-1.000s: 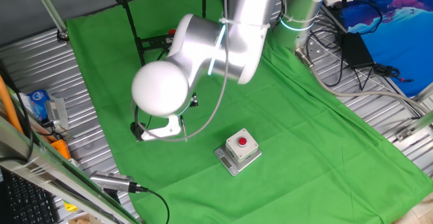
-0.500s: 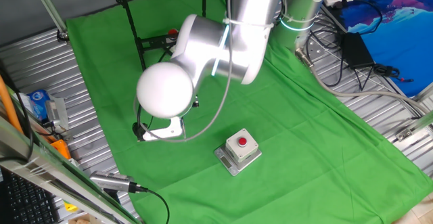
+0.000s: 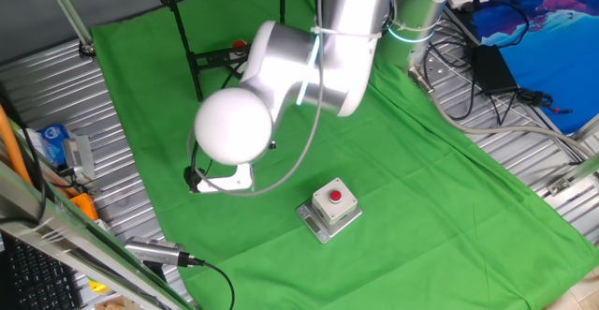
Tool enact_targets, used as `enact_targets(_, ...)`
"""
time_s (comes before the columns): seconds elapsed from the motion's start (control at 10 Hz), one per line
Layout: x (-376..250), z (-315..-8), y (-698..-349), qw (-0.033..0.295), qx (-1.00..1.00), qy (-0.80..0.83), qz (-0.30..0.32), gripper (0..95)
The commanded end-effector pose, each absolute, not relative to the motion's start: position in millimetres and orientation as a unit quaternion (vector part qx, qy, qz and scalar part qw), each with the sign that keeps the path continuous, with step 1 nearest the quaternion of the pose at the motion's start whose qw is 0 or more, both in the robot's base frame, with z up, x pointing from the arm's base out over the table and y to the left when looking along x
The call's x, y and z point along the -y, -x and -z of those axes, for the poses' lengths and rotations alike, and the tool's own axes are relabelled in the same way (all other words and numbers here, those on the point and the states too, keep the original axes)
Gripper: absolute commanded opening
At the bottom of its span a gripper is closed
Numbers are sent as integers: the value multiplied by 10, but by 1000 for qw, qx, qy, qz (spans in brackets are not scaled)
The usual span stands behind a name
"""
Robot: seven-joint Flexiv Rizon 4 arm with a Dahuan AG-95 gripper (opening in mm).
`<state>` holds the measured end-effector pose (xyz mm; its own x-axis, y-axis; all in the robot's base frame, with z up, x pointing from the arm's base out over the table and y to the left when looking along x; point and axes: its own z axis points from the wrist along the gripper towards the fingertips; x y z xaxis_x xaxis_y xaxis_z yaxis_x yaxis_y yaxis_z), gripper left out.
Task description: Place the brush on the pen rack
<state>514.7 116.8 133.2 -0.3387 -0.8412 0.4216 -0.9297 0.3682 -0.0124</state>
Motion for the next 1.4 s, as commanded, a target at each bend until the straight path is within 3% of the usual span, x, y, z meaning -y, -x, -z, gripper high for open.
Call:
enact_targets(0.1, -1168, -1335, -5156, 176, 811, -543, -127, 0)
enact_targets(0.7, -1168, -1328, -5148, 178, 804, -549, -142, 0)
enact_targets(1.2, -855, -1536, -5035, 240, 729, -617, -177, 0)
enact_targets(1.4, -696, -1639, -4969, 249, 720, -622, -183, 0)
